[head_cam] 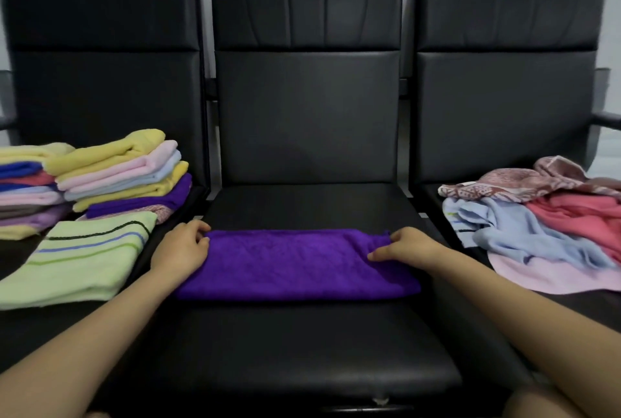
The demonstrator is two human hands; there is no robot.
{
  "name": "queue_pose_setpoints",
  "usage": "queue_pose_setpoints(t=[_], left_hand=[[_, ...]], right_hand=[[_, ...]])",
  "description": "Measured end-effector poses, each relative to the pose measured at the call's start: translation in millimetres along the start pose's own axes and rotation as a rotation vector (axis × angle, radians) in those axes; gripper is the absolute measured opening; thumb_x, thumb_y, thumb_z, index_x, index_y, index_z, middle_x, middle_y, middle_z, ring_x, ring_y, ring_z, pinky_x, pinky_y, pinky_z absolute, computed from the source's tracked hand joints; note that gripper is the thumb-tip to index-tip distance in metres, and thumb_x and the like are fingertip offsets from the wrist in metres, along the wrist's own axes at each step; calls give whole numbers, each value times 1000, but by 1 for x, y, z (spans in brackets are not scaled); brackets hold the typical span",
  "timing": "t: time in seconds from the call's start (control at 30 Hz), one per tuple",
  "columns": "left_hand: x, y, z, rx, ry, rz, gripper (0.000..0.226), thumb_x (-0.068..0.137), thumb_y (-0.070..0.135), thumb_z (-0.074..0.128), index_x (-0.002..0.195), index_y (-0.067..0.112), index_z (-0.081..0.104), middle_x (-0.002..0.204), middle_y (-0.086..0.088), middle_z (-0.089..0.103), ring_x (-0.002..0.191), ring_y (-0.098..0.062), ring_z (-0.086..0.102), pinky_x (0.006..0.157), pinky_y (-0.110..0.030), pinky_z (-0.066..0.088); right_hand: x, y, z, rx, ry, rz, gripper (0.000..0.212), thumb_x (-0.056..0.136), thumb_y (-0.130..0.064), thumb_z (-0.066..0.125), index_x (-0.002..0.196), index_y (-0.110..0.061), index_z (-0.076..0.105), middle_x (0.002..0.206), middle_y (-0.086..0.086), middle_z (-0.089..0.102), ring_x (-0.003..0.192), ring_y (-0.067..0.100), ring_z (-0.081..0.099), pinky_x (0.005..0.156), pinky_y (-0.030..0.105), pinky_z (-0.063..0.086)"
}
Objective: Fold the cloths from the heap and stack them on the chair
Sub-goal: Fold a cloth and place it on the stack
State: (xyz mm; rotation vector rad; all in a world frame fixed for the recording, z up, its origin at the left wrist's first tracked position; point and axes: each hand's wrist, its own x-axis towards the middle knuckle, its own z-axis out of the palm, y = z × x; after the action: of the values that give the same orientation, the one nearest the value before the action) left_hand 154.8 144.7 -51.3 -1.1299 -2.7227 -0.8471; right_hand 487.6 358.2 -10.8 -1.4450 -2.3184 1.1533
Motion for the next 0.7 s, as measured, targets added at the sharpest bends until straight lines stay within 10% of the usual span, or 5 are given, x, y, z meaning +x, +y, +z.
queue_pose_setpoints(t=[0.17, 0.3, 0.43, 0.57, 0.7], left_hand=[[-9, -2, -8, -86, -24, -45, 25, 90, 15, 58, 114, 11, 64, 91, -3, 64, 101, -26, 60, 89, -34, 44], [-17, -3, -11, -109, -41, -52, 24, 90, 16, 59, 113, 11, 65, 89, -1, 64, 99, -24, 61, 89, -33, 44], [-25, -3, -16, -145, -57, -80, 23, 91, 14, 57, 112, 11, 66, 101, -8, 68, 102, -25, 61, 89, -30, 43], [-33, -3, -23, -210, -94, -112, 17, 92, 13, 57, 106, 12, 68, 101, -6, 67, 100, -21, 62, 86, -27, 43], [-40, -5, -30, -344, -111, -188, 14, 93, 8, 56, 93, 16, 68, 101, -8, 70, 100, -22, 63, 87, -28, 46]], right_hand=[[1, -16, 7, 400, 0, 84, 17, 74, -7, 78, 82, -5, 63, 87, 15, 69, 72, 27, 64, 64, 30, 50], [6, -35, 16, 623, 50, 178, 29, 72, -3, 77, 99, -4, 66, 100, 17, 68, 90, 33, 66, 83, 43, 56], [3, -65, 36, 847, 66, 149, 39, 74, -2, 75, 111, -2, 64, 96, 16, 67, 80, 29, 65, 69, 39, 57], [-5, -105, 69, 852, -34, 81, 19, 80, -3, 71, 98, -3, 64, 85, 12, 62, 84, 27, 60, 89, 44, 54], [-7, -141, 110, 736, -31, -49, 41, 80, -6, 73, 117, -12, 58, 106, 11, 60, 81, 20, 56, 75, 34, 52]])
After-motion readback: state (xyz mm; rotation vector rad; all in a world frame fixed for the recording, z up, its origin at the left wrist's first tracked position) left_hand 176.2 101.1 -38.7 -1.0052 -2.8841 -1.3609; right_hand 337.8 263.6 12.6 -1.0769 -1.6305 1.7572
